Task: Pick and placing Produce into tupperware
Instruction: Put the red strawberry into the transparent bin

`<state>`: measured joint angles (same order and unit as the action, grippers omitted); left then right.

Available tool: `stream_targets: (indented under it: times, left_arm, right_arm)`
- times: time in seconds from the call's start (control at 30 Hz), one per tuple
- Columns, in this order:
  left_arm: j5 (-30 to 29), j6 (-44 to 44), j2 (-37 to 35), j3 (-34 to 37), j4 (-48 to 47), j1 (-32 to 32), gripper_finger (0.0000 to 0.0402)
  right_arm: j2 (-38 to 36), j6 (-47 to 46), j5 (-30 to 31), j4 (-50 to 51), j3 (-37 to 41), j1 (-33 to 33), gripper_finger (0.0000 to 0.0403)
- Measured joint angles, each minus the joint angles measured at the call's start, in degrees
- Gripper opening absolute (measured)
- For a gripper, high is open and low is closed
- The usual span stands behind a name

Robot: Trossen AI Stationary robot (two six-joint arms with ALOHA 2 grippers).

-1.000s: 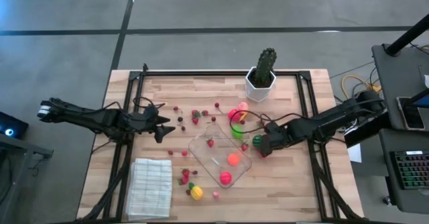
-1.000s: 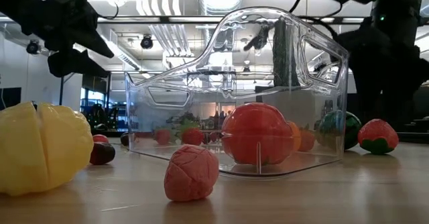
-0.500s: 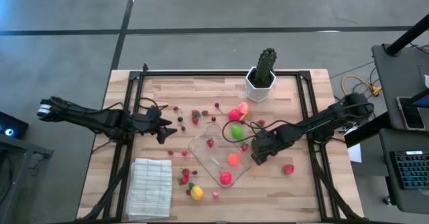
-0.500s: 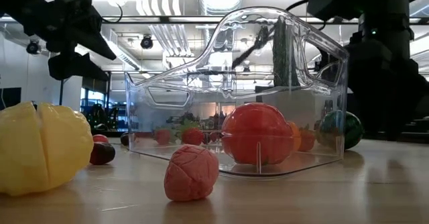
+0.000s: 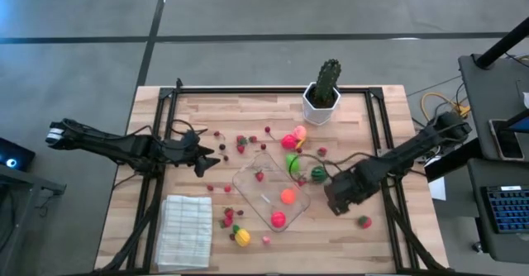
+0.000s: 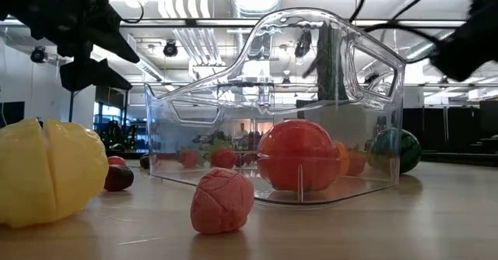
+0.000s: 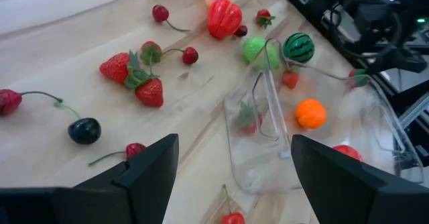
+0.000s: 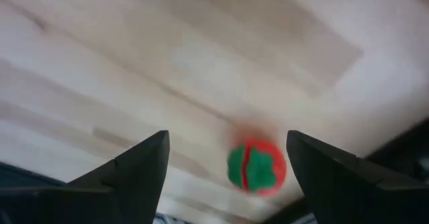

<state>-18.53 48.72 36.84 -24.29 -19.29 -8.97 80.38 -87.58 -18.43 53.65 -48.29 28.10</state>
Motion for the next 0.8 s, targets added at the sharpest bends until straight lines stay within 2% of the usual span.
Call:
stream_targets:
  times: [0.33, 0.53, 0.8]
  left_arm:
    - [-0.1, 0.0, 2.7, 0.1, -0.1, 0.0, 0.0274]
    - [0.0, 0.0, 4.3, 0.1, 0.4, 0.0, 0.0274]
    - [0.2, 0.3, 5.1, -0.2, 1.0, 0.0, 0.0274]
  right_arm:
    - [1.9, -15.0, 2.5, 0.4, 0.0, 14.6, 0.0293]
    - [3.9, -17.5, 3.4, -0.3, 0.1, 16.5, 0.0293]
    - [6.6, -12.0, 3.5, -1.6, 0.1, 16.5, 0.0293]
